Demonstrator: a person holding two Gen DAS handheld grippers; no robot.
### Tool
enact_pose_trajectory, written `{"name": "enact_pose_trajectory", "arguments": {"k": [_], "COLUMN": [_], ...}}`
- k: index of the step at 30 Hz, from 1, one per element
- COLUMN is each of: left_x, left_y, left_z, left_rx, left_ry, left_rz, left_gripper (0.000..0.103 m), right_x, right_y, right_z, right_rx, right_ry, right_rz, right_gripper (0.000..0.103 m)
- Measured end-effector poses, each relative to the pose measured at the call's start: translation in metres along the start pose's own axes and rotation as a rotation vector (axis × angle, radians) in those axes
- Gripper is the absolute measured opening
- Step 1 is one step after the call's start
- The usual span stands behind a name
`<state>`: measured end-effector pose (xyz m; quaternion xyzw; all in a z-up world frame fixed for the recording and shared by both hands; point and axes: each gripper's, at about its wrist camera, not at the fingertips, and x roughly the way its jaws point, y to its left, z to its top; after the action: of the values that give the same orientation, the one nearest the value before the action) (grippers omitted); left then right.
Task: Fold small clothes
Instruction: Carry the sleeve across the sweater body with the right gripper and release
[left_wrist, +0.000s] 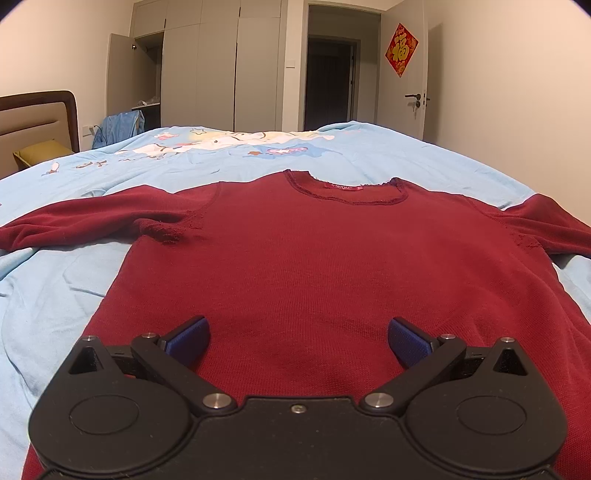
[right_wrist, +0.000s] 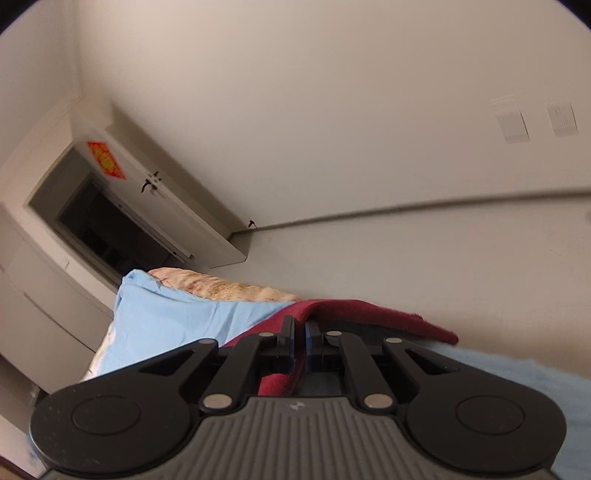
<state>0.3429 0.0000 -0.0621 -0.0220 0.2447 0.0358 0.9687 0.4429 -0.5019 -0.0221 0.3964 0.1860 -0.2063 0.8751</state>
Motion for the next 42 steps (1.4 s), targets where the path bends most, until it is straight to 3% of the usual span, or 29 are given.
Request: {"name": "enact_pose_trajectory", "arguments": {"k": [3,7,12,16,20,23,27,29,33,35,39,40,42], "left_x": [-0.002,-0.014,-0.03,-0.046,-0.056,-0.062,-0.067,-0.069,-0.072,-0.071,-0.067,-0.066,-0.064], "left_y": [0.005,0.02,0.041,0.057,0.078,0.094,0.114,0.124,0.138,0.142,0.143,0.142,0.139], "left_z": [0.006,0.017,0.027,0.036,0.039,0.036,0.029,0.024,0.017,0.015,0.015,0.015,0.017], "left_rx": [-0.022,-0.126,-0.21,-0.231,-0.268,-0.3,-0.333,-0.349,-0.374,-0.382,-0.39,-0.388,-0.381], "left_ry": [0.016,0.012,-0.015,-0.055,-0.077,-0.077,-0.067,-0.058,-0.048,-0.043,-0.042,-0.042,-0.044], "left_rz": [-0.022,-0.053,-0.053,-0.018,0.013,0.039,0.079,0.101,0.127,0.134,0.131,0.128,0.117], "left_gripper": [0.102,0.102,0.102,0.102,0.102,0.102,0.102,0.102,0.102,0.102,0.102,0.102,0.102], "right_x": [-0.01,-0.027,-0.041,-0.06,-0.076,-0.085,-0.108,-0.122,-0.131,-0.129,-0.123,-0.123,-0.13], "right_y": [0.036,0.099,0.188,0.255,0.307,0.336,0.333,0.307,0.261,0.25,0.247,0.248,0.241], "right_z": [-0.001,-0.009,-0.047,-0.105,-0.176,-0.241,-0.341,-0.388,-0.442,-0.45,-0.444,-0.442,-0.439], "right_rx": [-0.164,-0.408,-0.721,-0.996,-1.156,-1.371,-1.782,-2.027,-2.363,-2.422,-2.396,-2.388,-2.365], "right_ry": [-0.059,-0.137,-0.201,-0.226,-0.122,-0.131,-0.164,-0.209,-0.285,-0.299,-0.29,-0.288,-0.283], "right_rz": [0.015,0.063,0.177,0.32,0.479,0.545,0.604,0.625,0.663,0.668,0.695,0.707,0.717], "right_gripper": [0.006,0.006,0.006,0.006,0.006,0.006,0.006,0.006,0.006,0.006,0.008,0.011,0.033]}}
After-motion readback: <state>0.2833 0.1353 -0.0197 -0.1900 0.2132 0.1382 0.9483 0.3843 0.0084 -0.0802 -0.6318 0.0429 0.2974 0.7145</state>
